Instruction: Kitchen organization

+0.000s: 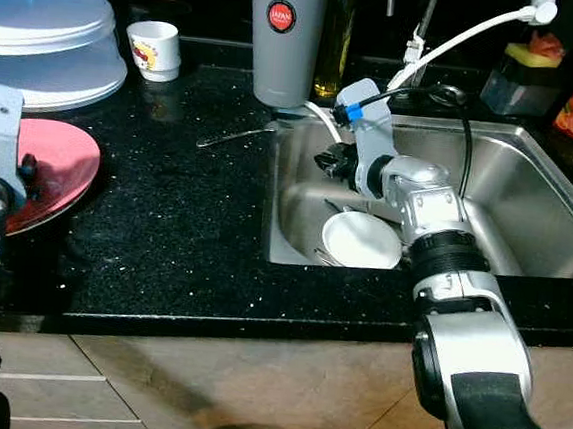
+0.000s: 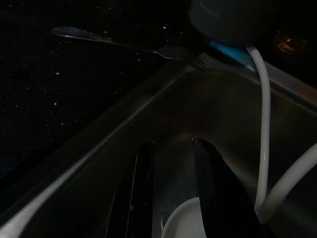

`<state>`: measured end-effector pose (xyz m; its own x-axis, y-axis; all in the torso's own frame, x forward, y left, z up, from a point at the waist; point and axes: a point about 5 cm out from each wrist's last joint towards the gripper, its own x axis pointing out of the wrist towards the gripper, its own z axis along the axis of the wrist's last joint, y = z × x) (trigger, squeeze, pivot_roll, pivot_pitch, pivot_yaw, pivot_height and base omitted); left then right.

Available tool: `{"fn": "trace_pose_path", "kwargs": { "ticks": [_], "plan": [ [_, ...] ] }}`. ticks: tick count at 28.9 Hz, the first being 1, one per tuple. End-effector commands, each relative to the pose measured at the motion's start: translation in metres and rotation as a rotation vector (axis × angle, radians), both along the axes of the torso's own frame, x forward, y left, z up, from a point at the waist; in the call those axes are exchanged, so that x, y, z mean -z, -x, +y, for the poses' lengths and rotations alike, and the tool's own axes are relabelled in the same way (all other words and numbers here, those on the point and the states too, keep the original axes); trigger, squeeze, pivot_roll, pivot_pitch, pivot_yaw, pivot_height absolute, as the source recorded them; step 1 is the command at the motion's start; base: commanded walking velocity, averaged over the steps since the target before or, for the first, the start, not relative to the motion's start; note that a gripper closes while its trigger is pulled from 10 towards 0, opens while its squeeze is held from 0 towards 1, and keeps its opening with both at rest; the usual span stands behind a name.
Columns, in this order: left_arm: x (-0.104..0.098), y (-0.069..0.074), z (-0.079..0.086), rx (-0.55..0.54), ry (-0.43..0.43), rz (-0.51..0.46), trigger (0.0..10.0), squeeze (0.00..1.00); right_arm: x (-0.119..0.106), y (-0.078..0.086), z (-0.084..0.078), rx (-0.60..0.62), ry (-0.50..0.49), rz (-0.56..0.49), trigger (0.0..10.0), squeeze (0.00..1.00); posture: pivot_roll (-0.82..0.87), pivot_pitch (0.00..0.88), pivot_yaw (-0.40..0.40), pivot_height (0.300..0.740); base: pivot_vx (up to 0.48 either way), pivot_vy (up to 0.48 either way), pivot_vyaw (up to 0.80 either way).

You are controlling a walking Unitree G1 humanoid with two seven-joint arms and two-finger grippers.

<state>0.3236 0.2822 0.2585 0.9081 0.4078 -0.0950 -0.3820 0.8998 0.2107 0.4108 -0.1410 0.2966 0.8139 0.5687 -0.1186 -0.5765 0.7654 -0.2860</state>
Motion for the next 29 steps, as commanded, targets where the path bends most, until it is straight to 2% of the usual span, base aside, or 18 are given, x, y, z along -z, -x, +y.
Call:
{"fn": "trace_pose_path", "kwargs": {
  "ticks": [1,5,9,10,14,15,19,21,23,25,27,28,29],
  "plan": [
    [0.024,-0.004,-0.014,0.093,0.118,0.095,10.0,0.0,-0.005,0.0,0.002,-0.012,0.017,-0.02,10.0,0.0,0.04,0.147,-0.01,0.74,0.0,0.0,0.0],
    [0.028,-0.007,-0.024,0.154,0.169,0.114,10.0,0.0,-0.005,0.0,0.002,-0.011,0.018,-0.022,10.0,0.0,0.03,0.149,-0.008,0.74,0.0,0.0,0.0],
    [0.038,-0.013,-0.059,0.355,0.253,0.195,10.0,0.0,-0.006,0.0,0.001,-0.009,0.02,-0.022,10.0,0.0,0.03,0.149,-0.008,0.74,0.0,0.0,0.0],
    [0.038,-0.013,-0.059,0.355,0.253,0.195,10.0,0.0,-0.006,0.0,0.001,-0.009,0.02,-0.022,10.0,0.0,0.03,0.149,-0.008,0.74,0.0,0.0,0.0],
    [0.049,-0.014,-0.093,0.547,0.334,0.27,10.0,0.0,-0.006,0.0,0.001,-0.009,0.024,-0.023,10.0,0.0,0.03,0.149,-0.008,0.74,0.0,0.0,0.0],
    [0.049,-0.014,-0.093,0.547,0.334,0.27,10.0,0.0,-0.006,0.0,0.001,-0.009,0.024,-0.023,10.0,0.0,0.03,0.149,-0.008,0.74,0.0,0.0,0.0],
    [0.052,-0.015,-0.111,0.632,0.393,0.29,10.0,0.0,-0.006,0.0,0.0,-0.006,0.029,-0.026,10.0,0.0,0.03,0.154,-0.007,0.74,0.0,0.0,0.0],
    [0.052,-0.018,-0.121,0.673,0.426,0.28,10.0,0.0,-0.007,0.0,-0.001,0.0,0.032,-0.029,10.0,0.0,0.03,0.154,-0.007,0.74,0.0,0.0,0.0],
    [0.052,-0.018,-0.121,0.673,0.426,0.28,10.0,0.0,-0.007,0.0,-0.001,0.0,0.032,-0.029,10.0,0.0,0.03,0.154,-0.007,0.74,0.0,0.0,0.0],
    [0.049,-0.022,-0.134,0.729,0.453,0.253,10.0,0.0,-0.008,0.0,-0.001,0.004,0.033,-0.032,10.0,0.0,0.03,0.159,-0.007,0.74,0.0,0.0,0.0],
    [0.048,-0.026,-0.146,0.793,0.441,0.209,10.0,0.0,-0.008,-0.001,-0.001,0.01,0.034,-0.037,10.0,0.0,0.03,0.159,-0.007,0.74,0.0,0.0,0.0],
    [0.048,-0.026,-0.146,0.793,0.441,0.209,10.0,0.0,-0.008,-0.001,-0.001,0.01,0.034,-0.037,10.0,0.0,0.03,0.159,-0.007,0.74,0.0,0.0,0.0],
    [0.053,-0.031,-0.152,0.813,0.432,0.202,10.0,0.0,-0.009,-0.001,-0.001,0.013,0.033,-0.04,10.0,0.0,0.03,0.16,-0.007,0.74,0.0,0.0,0.0]
  ]
}}
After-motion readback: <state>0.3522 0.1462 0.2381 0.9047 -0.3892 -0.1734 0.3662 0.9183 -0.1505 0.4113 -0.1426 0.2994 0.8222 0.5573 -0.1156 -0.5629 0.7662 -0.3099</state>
